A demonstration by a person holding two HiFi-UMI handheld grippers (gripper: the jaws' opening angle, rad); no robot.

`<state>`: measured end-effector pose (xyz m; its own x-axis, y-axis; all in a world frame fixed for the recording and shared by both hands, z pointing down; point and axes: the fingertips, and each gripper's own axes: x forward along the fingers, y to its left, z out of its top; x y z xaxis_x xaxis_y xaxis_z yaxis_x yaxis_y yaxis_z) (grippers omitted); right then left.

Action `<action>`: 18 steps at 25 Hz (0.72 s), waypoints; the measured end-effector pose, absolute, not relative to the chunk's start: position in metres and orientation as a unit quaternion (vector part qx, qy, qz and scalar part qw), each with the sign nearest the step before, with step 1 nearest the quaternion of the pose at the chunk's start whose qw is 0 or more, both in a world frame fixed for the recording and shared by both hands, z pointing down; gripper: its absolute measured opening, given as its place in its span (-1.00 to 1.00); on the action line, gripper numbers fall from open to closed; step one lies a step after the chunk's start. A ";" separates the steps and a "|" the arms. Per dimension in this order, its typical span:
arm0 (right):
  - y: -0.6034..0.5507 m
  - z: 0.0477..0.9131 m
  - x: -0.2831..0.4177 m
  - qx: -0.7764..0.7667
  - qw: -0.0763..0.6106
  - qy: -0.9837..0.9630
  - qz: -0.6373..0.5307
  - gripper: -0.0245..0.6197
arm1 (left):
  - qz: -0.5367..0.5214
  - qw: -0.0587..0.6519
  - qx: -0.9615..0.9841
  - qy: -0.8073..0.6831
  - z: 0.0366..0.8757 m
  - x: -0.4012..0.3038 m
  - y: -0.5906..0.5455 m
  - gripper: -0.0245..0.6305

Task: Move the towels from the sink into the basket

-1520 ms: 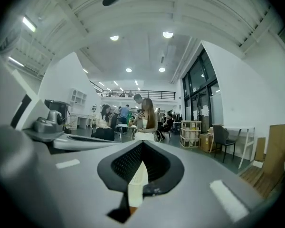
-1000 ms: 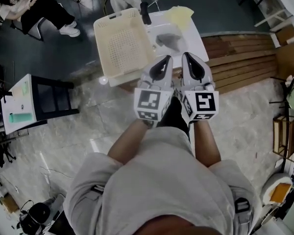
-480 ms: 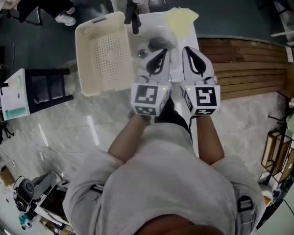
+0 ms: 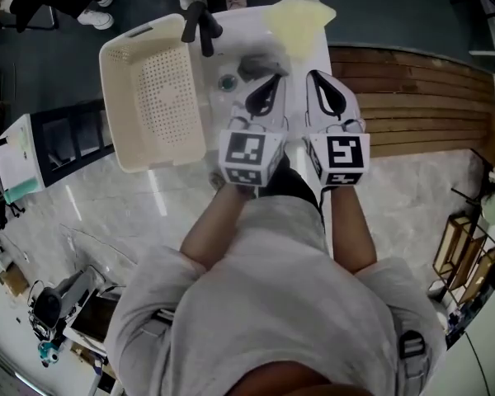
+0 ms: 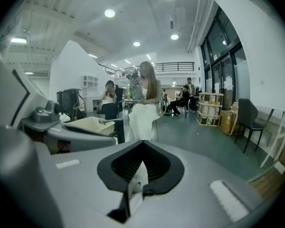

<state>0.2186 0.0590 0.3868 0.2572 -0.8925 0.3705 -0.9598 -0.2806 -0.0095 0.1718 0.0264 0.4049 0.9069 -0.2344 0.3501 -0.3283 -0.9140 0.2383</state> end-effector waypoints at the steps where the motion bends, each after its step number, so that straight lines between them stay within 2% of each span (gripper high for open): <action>1: 0.056 0.393 0.222 0.782 0.113 -0.591 0.161 -0.90 | 0.164 0.149 0.964 -0.146 0.410 0.176 0.025 -0.86; 18: 0.019 0.470 0.273 0.757 0.128 -0.598 0.229 -0.90 | 0.225 0.171 0.944 -0.169 0.475 0.217 -0.007 -0.86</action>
<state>0.2731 0.0189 0.4697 0.1794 -0.8476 0.4995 -0.9645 -0.2515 -0.0804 0.2174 -0.0071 0.4750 0.8416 -0.2423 0.4828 -0.3960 -0.8846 0.2463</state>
